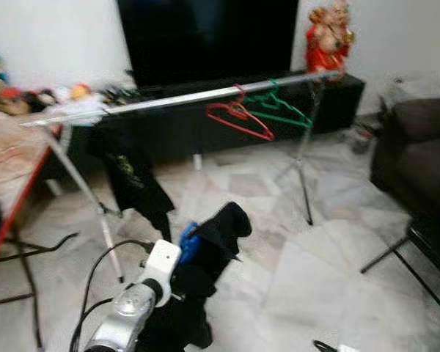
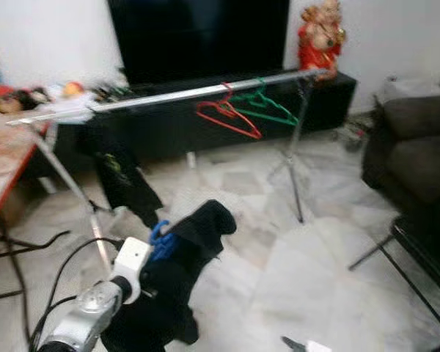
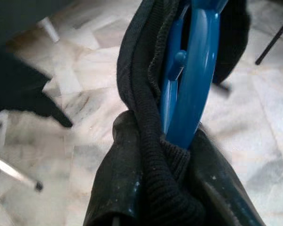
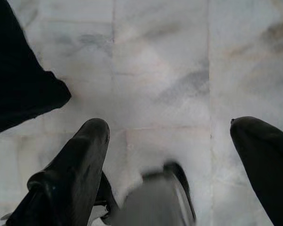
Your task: Hang hanger
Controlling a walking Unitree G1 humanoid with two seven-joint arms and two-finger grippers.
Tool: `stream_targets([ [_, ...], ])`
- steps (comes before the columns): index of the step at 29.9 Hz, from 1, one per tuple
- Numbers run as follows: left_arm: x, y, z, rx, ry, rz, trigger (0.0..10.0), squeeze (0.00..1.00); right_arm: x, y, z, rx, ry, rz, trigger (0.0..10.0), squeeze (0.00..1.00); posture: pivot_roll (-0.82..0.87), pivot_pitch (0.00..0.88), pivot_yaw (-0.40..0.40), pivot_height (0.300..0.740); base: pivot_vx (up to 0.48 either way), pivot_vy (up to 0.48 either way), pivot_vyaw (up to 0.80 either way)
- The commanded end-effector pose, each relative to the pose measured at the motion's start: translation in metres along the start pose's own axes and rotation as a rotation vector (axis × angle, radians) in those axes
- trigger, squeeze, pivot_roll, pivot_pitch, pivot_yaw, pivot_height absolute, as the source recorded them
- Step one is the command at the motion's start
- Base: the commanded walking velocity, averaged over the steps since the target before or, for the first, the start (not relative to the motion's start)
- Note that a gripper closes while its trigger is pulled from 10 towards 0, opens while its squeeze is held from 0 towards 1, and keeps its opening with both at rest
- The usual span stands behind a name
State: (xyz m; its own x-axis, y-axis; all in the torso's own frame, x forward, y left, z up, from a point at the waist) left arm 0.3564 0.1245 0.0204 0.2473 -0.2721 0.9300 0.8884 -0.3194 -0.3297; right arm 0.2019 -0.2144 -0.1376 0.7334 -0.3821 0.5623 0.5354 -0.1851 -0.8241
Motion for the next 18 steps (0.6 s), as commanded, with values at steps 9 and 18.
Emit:
stream_targets([
  [9,0.014,0.004,0.003,0.024,-0.018,-0.04,10.0,0.0,0.003,0.001,-0.001,0.002,-0.016,-0.004,10.0,0.0,-0.05,0.035,0.105,0.74,0.48,0.0,0.0],
  [18,0.015,0.005,0.007,0.046,-0.04,-0.038,10.0,0.0,0.023,0.003,-0.003,0.007,-0.027,-0.033,10.0,0.0,-0.05,0.03,0.101,0.74,0.48,0.0,0.0],
])
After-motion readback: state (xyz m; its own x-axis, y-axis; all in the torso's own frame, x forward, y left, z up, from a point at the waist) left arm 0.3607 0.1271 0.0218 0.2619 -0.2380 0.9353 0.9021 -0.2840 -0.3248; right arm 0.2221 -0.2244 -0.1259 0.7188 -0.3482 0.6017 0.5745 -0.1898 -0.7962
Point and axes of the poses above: a point about 5 cm out from each wrist's last joint towards the gripper, its own y axis pointing out of the wrist towards the gripper, its own x axis along the axis of the wrist's last joint, z = x × y, the point moved 6 cm from there along y, pointing out of the wrist towards the gripper, and after that the axes turned 5 degrees about y, right-handed, at the moved point
